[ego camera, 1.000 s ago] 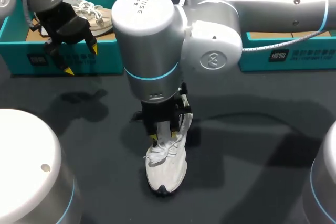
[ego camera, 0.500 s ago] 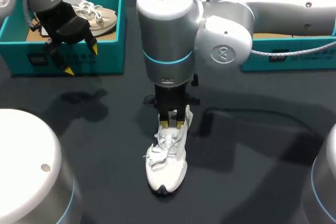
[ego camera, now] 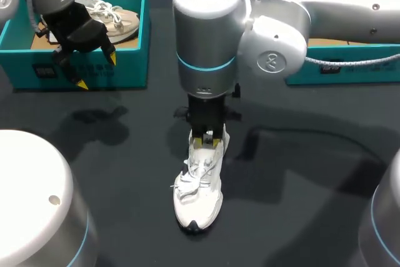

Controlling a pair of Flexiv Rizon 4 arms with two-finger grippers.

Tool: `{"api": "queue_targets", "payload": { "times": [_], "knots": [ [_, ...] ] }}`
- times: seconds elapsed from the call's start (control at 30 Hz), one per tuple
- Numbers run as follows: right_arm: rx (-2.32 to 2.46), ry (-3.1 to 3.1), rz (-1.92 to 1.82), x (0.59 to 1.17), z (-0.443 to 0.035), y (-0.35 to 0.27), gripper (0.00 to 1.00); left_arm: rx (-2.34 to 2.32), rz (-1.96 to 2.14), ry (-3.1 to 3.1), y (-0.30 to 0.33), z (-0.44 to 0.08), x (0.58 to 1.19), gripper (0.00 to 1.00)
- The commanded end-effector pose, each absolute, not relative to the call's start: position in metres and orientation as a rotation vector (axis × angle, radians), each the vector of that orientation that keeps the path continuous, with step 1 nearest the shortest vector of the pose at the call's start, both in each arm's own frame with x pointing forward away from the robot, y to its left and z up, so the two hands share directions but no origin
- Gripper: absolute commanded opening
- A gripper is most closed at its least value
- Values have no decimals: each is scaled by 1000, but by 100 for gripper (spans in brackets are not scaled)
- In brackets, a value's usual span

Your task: Take the shoe out of the shoebox, open the shoe tongue, remove and reinsert the insole, then place the shoe into the shoebox

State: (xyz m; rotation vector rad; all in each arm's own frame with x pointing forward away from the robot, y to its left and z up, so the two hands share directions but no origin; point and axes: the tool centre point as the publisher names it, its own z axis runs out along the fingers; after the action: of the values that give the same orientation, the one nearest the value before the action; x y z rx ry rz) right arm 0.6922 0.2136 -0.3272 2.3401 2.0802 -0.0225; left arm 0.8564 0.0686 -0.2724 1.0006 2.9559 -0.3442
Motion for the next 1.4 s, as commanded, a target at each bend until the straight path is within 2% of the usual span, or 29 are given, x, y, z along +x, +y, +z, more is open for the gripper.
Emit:
{"api": "queue_targets", "payload": {
  "times": [0.03,0.3,0.67,0.8,0.9,0.97,1.0,1.4],
  "knots": [
    [2566,1782,-36,696,-341,220,27,1002,-339,2958,68,-272,857,100],
    [2574,1873,-49,705,-360,218,28,1002,-339,2958,68,-272,857,100],
    [2231,2044,-105,688,-298,223,33,1002,-339,2958,68,-272,857,100],
    [1917,2303,-148,695,-289,221,41,1002,-339,2958,68,-272,857,100],
    [1596,2466,-204,701,-284,222,52,1002,-339,2958,68,-272,857,100],
    [1440,2521,-222,704,-283,222,95,1002,-339,2958,68,-272,857,100],
    [1382,2526,-255,706,-281,221,100,1002,-339,2958,68,-272,857,100],
    [745,2857,56,727,-267,187,100,1002,-339,2958,68,-272,857,100]
  ]
}}
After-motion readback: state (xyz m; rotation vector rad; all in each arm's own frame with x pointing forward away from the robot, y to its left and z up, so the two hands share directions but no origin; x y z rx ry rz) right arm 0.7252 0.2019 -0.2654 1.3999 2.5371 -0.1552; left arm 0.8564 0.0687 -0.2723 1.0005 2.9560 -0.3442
